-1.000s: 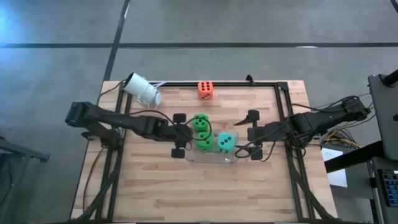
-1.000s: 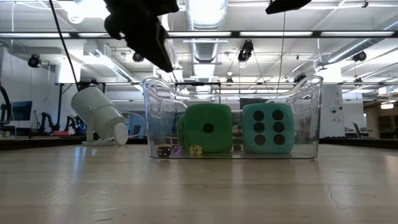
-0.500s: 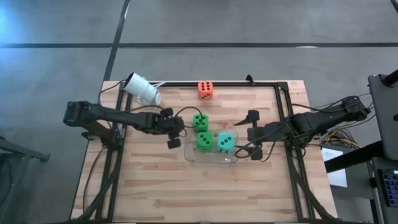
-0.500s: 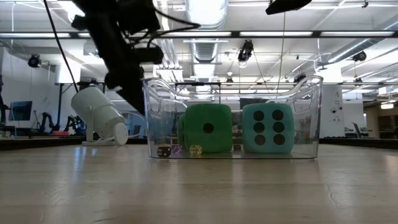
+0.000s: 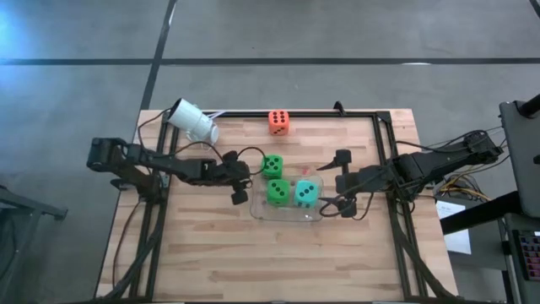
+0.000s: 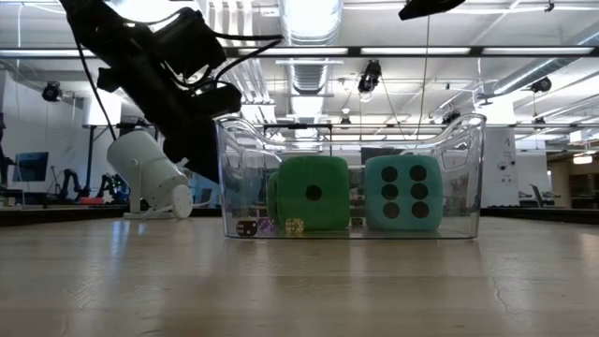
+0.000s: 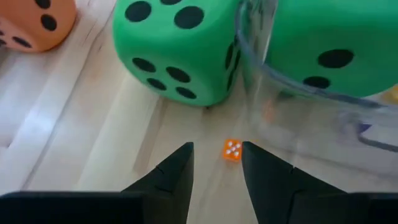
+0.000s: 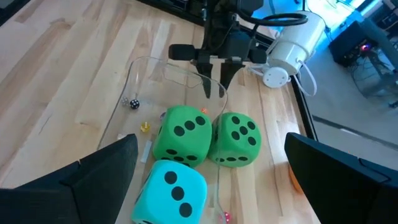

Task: Pick & Place Dice
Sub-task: Put the small orange die into the transparent bin

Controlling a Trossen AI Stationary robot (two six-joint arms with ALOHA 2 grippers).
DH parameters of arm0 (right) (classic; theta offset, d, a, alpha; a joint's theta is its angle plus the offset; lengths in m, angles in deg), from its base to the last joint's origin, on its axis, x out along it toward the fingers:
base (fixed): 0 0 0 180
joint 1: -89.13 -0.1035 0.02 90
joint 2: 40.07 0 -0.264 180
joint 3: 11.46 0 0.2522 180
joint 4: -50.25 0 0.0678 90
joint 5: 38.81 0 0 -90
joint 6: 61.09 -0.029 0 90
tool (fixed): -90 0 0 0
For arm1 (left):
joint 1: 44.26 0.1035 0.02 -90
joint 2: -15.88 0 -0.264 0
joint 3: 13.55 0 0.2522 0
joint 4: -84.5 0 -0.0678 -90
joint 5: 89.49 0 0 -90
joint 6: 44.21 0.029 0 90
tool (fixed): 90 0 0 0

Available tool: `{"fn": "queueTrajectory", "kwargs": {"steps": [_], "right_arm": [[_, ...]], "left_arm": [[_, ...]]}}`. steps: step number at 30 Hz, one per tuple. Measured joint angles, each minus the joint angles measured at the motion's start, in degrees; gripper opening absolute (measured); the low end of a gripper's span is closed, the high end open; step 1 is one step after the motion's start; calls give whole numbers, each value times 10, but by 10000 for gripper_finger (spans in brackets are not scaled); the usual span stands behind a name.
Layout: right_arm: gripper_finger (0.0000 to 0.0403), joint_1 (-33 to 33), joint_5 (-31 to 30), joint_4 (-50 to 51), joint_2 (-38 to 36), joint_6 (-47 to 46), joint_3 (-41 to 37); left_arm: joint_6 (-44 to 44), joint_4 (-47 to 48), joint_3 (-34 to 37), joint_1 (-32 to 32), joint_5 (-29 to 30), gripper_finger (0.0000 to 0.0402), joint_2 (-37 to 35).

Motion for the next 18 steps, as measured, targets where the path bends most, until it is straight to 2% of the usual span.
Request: {"fn": "queueTrajectory", "kwargs": {"steps": [10,14,18], "right_arm": [[400,0,0,-1,0,1,0],[400,0,0,-1,0,2,0],[400,0,0,-1,0,2,0]], "left_arm": [[16,-42,-1,-25,-51,136,3],[31,-39,0,-31,-52,136,3],[63,-7,0,-19,-29,136,3]]}}
